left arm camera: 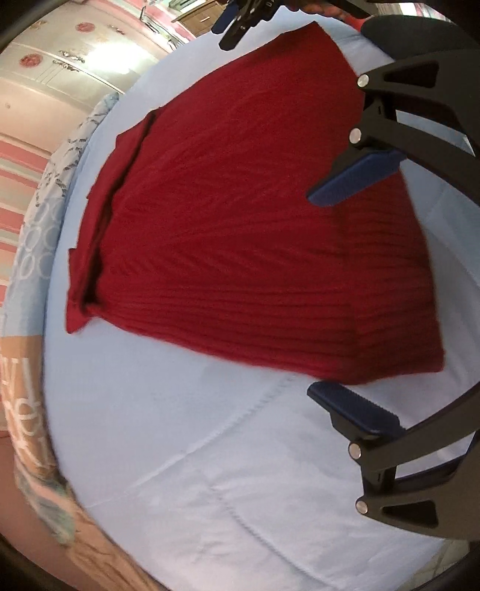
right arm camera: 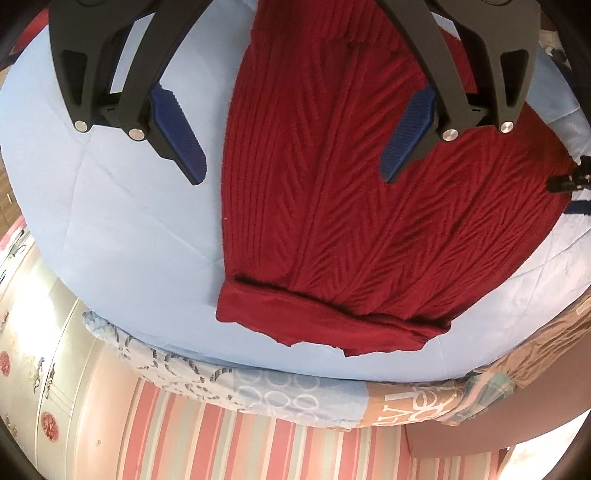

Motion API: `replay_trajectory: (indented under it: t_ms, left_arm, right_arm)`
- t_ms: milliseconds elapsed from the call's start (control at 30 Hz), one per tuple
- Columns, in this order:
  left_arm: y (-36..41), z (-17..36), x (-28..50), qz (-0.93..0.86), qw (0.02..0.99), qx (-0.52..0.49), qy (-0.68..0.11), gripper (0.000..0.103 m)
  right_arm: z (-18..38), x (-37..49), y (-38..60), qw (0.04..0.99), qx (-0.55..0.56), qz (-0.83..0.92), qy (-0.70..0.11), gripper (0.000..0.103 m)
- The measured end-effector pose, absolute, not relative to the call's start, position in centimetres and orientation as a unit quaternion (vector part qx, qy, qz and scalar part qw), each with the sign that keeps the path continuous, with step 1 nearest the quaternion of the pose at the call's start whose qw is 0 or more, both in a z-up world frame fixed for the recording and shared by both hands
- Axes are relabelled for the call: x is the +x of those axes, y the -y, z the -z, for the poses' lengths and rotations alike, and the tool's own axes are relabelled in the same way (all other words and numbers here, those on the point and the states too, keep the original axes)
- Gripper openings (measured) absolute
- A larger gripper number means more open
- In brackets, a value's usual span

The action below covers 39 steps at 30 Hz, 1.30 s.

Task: Fold small clothes
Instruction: 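Move both open grippers down to the ribbed hem of the sweater, then close both grippers on the ribbed hem of the red sweater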

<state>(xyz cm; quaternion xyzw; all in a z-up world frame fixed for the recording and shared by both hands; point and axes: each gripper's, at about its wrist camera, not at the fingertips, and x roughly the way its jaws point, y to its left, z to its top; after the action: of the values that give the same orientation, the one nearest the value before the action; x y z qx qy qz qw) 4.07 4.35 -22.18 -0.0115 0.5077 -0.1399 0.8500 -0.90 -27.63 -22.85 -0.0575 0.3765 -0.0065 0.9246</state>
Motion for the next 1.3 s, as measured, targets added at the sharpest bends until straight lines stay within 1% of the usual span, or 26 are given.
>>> replay_trajectory:
  t_ms: [133,167,200,233,267,300,367,500,533,567,600,633,667,700,733,767,1000,1033,1067,1100,1167,1300]
  left_arm:
    - [-4.6,22.6,3.0,0.164,0.84,-0.021,-0.517,0.096]
    - [-4.4,22.5,2.7,0.168,0.841,-0.013,-0.514,0.095]
    - [-4.1,22.4,2.4,0.172,0.843,-0.003,-0.51,0.09]
    - [-4.0,22.4,2.4,0.173,0.842,0.005,-0.51,0.073]
    - [-3.7,22.5,2.4,0.169,0.842,0.018,-0.513,0.06]
    - [-3.6,22.4,2.5,0.17,0.841,0.021,-0.513,0.055]
    - [-3.9,22.0,2.7,0.171,0.844,0.014,-0.508,0.031]
    - [-4.1,21.8,2.9,0.171,0.846,0.012,-0.505,0.027]
    - [-3.9,21.8,2.8,0.17,0.847,0.018,-0.503,0.027]
    - [-3.6,21.8,2.7,0.168,0.849,0.029,-0.499,0.027]
    - [-3.4,21.7,2.7,0.168,0.851,0.036,-0.496,0.027]
    - [-3.1,21.6,2.6,0.167,0.853,0.042,-0.492,0.026]
    - [-2.9,21.5,2.7,0.167,0.856,0.046,-0.486,0.026]
    - [-2.7,21.3,2.6,0.166,0.861,0.052,-0.479,0.026]
    - [-2.6,21.3,2.8,0.166,0.862,0.053,-0.475,0.026]
    - [-2.5,21.3,3.1,0.166,0.863,0.053,-0.475,0.026]
    - [-2.4,20.7,3.7,0.169,0.867,0.056,-0.464,0.026]
    - [-2.3,20.8,3.7,0.17,0.867,0.058,-0.465,0.026]
    - [-2.3,20.8,3.7,0.17,0.867,0.059,-0.465,0.026]
    - [-2.3,20.8,3.7,0.172,0.866,0.059,-0.466,0.026]
    - [-2.5,20.9,3.7,0.172,0.866,0.059,-0.467,0.026]
    - [-2.9,20.4,3.2,0.172,0.868,0.051,-0.463,0.026]
  right_arm:
    - [22.8,-1.5,27.3,0.926,-0.068,0.009,-0.372,0.095]
    - [22.9,-1.6,27.4,0.925,-0.068,0.01,-0.374,0.095]
    - [23.0,-1.6,27.5,0.924,-0.067,0.011,-0.376,0.095]
    - [23.2,-1.7,27.6,0.923,-0.067,0.014,-0.38,0.095]
    - [23.4,-1.8,27.8,0.922,-0.066,0.016,-0.382,0.095]
    - [23.5,-1.9,28.0,0.921,-0.064,0.018,-0.385,0.095]
    - [23.8,-2.3,28.6,0.918,-0.06,0.02,-0.393,0.095]
    - [24.4,-3.6,29.5,0.908,-0.059,0.014,-0.414,0.094]
    - [24.7,-4.0,29.6,0.903,-0.062,0.01,-0.425,0.092]
    - [24.9,-4.2,29.7,0.9,-0.063,0.008,-0.432,0.087]
    - [25.1,-4.5,29.8,0.895,-0.063,0.006,-0.441,0.084]
    - [25.5,-4.6,30.0,0.89,-0.06,0.002,-0.451,0.077]
    - [25.7,-4.7,30.1,0.887,-0.058,0.0,-0.459,0.067]
    - [26.0,-4.7,30.2,0.883,-0.058,0.001,-0.466,0.062]
    - [26.4,-4.7,30.3,0.878,-0.054,0.001,-0.476,0.054]
    - [26.8,-4.6,30.4,0.873,-0.049,0.0,-0.485,0.051]
    - [27.5,-6.3,29.3,0.859,-0.027,-0.013,-0.512,0.051]
    - [27.8,-6.8,29.1,0.856,-0.028,-0.017,-0.515,0.047]
    - [27.8,-7.1,29.1,0.857,-0.028,-0.017,-0.514,0.038]
    - [28.0,-7.4,29.2,0.858,-0.025,-0.017,-0.512,0.033]
    - [28.3,-7.6,29.5,0.857,-0.014,-0.021,-0.514,0.013]
    - [26.8,-8.0,30.0,0.873,0.009,-0.032,-0.487,0.01]
